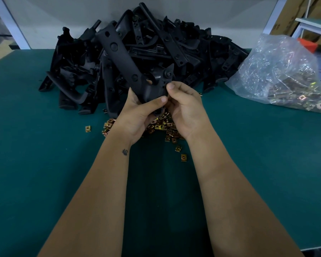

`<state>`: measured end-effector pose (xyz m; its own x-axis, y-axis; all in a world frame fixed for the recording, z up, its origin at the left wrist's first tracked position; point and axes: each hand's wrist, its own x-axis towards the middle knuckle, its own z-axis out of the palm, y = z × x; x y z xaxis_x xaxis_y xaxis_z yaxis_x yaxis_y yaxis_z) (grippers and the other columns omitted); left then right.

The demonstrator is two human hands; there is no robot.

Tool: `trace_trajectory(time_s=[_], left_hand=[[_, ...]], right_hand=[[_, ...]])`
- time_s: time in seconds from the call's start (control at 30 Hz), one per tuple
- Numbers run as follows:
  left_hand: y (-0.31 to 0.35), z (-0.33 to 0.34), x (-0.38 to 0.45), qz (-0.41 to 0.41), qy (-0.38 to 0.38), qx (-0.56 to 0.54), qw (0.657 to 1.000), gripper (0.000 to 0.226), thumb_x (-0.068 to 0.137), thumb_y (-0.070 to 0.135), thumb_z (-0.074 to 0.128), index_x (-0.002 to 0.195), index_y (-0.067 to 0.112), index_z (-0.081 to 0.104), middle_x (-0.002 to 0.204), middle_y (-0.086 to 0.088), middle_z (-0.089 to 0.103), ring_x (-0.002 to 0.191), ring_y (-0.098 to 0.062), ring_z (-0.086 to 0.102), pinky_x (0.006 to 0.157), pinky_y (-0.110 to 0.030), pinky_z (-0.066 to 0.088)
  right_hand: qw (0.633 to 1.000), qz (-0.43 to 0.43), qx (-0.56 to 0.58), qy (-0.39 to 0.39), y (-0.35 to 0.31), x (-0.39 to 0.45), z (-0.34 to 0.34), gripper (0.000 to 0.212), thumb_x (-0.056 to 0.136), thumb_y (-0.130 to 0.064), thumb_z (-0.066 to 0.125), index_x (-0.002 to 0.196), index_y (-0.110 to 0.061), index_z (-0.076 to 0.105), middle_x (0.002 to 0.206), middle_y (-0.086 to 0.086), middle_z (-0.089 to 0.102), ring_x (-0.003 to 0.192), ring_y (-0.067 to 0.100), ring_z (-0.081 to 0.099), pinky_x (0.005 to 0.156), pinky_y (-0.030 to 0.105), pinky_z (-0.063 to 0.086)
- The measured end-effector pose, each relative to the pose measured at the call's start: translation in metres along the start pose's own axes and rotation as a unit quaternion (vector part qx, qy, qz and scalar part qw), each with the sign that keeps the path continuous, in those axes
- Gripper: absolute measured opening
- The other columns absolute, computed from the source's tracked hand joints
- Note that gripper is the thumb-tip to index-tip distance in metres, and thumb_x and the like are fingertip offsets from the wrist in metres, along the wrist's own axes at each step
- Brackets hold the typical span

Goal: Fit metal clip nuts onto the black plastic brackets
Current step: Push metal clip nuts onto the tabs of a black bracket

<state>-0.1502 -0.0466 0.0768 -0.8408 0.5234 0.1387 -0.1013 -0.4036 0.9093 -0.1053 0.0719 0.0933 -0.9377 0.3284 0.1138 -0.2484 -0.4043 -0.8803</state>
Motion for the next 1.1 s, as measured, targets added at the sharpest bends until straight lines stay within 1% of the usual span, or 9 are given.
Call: trace_trajectory(time_s=[0.07, 0.17, 0.27, 0.37, 0.47, 0.6, 0.8, 0.97, 1.1], left_hand=[[0.0, -0.0002, -0.0002, 0.003, 0.002, 0.004, 1.0, 0.05, 0.083, -0.002, 0.069, 0.121, 0.024, 0.05, 0.11, 0.005, 0.073, 0.102, -0.01, 0.069, 0.074, -0.021, 0.054], [0.0006, -0.0005, -0.0008, 0.006, 0.005, 0.005, 1.0, 0.049, 0.083, -0.004, 0.069, 0.121, 0.022, 0.05, 0.109, 0.003, 0.073, 0.101, -0.011, 0.07, 0.074, -0.022, 0.055], [0.0025, -0.0006, -0.0016, 0.011, 0.003, 0.005, 1.0, 0.052, 0.078, 0.001, 0.072, 0.12, 0.021, 0.049, 0.106, 0.004, 0.073, 0.099, -0.011, 0.07, 0.074, -0.022, 0.055], [0.0043, -0.0006, -0.0026, 0.012, 0.0, 0.007, 1.0, 0.06, 0.073, 0.006, 0.074, 0.125, 0.021, 0.048, 0.108, 0.004, 0.073, 0.101, -0.011, 0.069, 0.076, -0.023, 0.054], [0.0052, -0.0013, -0.0033, 0.009, 0.0, 0.008, 1.0, 0.062, 0.074, 0.006, 0.074, 0.128, 0.021, 0.048, 0.111, 0.003, 0.072, 0.103, -0.012, 0.068, 0.076, -0.022, 0.054], [0.0052, -0.0015, -0.0036, 0.008, -0.005, 0.013, 1.0, 0.058, 0.074, 0.007, 0.074, 0.124, 0.022, 0.049, 0.109, 0.004, 0.073, 0.102, -0.011, 0.069, 0.076, -0.022, 0.054], [0.0064, -0.0016, -0.0044, 0.004, -0.007, 0.005, 1.0, 0.065, 0.073, 0.007, 0.074, 0.13, 0.02, 0.046, 0.111, 0.003, 0.071, 0.104, -0.012, 0.068, 0.076, -0.022, 0.054], [0.0062, -0.0009, -0.0048, 0.014, -0.004, 0.0, 1.0, 0.061, 0.074, 0.005, 0.074, 0.127, 0.021, 0.048, 0.112, 0.002, 0.072, 0.107, -0.013, 0.068, 0.078, -0.022, 0.054], [0.0073, -0.0021, -0.005, 0.008, -0.015, -0.002, 1.0, 0.064, 0.075, 0.004, 0.073, 0.131, 0.017, 0.046, 0.112, 0.002, 0.072, 0.109, -0.014, 0.067, 0.08, -0.023, 0.054]], right_hand=[[1.0, -0.001, 0.006, -0.002, -0.0001, 0.0, -0.0005, 0.017, 0.094, 0.0, 0.056, 0.08, -0.007, 0.062, 0.089, 0.013, 0.063, 0.084, 0.021, 0.059, 0.078, 0.03, 0.051], [1.0, -0.003, 0.012, -0.006, 0.0004, -0.0007, 0.0, 0.018, 0.092, -0.001, 0.059, 0.078, -0.008, 0.065, 0.087, 0.012, 0.064, 0.081, 0.019, 0.061, 0.071, 0.027, 0.052], [1.0, -0.006, 0.023, -0.013, 0.0008, -0.0009, 0.0002, 0.02, 0.091, -0.001, 0.061, 0.075, -0.009, 0.068, 0.085, 0.01, 0.066, 0.082, 0.019, 0.062, 0.074, 0.027, 0.053], [0.999, -0.008, 0.026, -0.02, 0.0012, -0.0011, 0.0, 0.021, 0.091, -0.001, 0.062, 0.073, -0.011, 0.069, 0.082, 0.007, 0.066, 0.08, 0.017, 0.063, 0.076, 0.027, 0.053], [0.999, -0.005, 0.027, -0.025, 0.0017, -0.0013, 0.0001, 0.022, 0.091, -0.001, 0.062, 0.073, -0.011, 0.069, 0.079, 0.005, 0.066, 0.079, 0.016, 0.063, 0.076, 0.028, 0.053], [0.999, -0.001, 0.032, -0.029, 0.0014, -0.001, -0.0008, 0.026, 0.091, -0.002, 0.062, 0.069, -0.013, 0.07, 0.078, 0.003, 0.066, 0.077, 0.015, 0.063, 0.074, 0.027, 0.053], [0.999, 0.001, 0.038, -0.032, 0.0017, -0.0011, -0.0001, 0.026, 0.089, -0.002, 0.064, 0.067, -0.015, 0.071, 0.077, 0.003, 0.067, 0.077, 0.015, 0.063, 0.073, 0.026, 0.054], [0.998, 0.005, 0.059, -0.034, 0.0028, -0.0006, 0.0007, 0.024, 0.087, -0.003, 0.065, 0.066, -0.015, 0.071, 0.08, 0.004, 0.066, 0.08, 0.016, 0.063, 0.077, 0.027, 0.054], [0.997, 0.017, 0.058, -0.046, 0.0018, -0.0003, -0.0006, 0.025, 0.085, -0.005, 0.066, 0.063, -0.016, 0.071, 0.08, 0.004, 0.063, 0.08, 0.016, 0.06, 0.076, 0.026, 0.054]])
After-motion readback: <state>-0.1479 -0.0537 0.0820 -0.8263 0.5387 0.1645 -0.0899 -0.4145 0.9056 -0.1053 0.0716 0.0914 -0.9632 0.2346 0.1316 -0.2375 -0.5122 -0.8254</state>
